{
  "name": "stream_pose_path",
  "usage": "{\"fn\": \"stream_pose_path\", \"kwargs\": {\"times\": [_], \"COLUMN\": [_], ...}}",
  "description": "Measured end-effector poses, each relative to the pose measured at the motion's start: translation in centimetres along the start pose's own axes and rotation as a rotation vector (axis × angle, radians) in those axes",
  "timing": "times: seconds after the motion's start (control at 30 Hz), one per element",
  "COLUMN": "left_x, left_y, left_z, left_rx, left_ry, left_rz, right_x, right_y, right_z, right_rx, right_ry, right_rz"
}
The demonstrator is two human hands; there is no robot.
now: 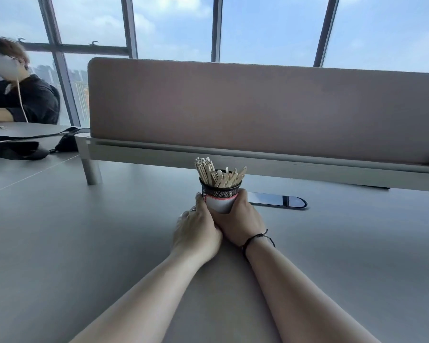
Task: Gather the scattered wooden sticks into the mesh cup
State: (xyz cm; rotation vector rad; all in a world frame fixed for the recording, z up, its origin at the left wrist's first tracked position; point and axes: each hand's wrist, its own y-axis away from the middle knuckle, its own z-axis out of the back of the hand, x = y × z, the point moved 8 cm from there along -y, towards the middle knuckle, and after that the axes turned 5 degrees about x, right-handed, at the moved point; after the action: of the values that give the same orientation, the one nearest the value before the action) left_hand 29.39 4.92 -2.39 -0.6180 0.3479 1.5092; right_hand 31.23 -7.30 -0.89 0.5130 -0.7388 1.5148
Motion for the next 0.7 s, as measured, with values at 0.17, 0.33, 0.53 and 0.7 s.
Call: {"fn": "stream_pose_path", "kwargs": {"times": [0.17, 0.33, 0.53, 0.7], "left_x": [0.8, 0.7, 0.8, 1.0], "left_y": [-1.7, -2.1, -1.8, -1.7], "left_z": [0.2, 0.4, 0.7, 0.6], "left_rx": [-0.026, -0.037, -0.032, -0.014], "left_ry": [0.005, 0.018, 0.111, 0.122], "left_rz": [0.044, 0.042, 0.059, 0.072], "right_x": [0.3, 0.1, -0.1, -0.3], "right_y": [-1.9, -2.8, -2.8, -2.4], "right_z": [-0.7, -0.8, -0.9, -0.9], "right_rx": [0.001, 0.02, 0.019, 0.031], "right_ry": [-0.015, -0.043, -0.042, -0.052], "right_rz": [0.013, 0.001, -0.011, -0.008]}}
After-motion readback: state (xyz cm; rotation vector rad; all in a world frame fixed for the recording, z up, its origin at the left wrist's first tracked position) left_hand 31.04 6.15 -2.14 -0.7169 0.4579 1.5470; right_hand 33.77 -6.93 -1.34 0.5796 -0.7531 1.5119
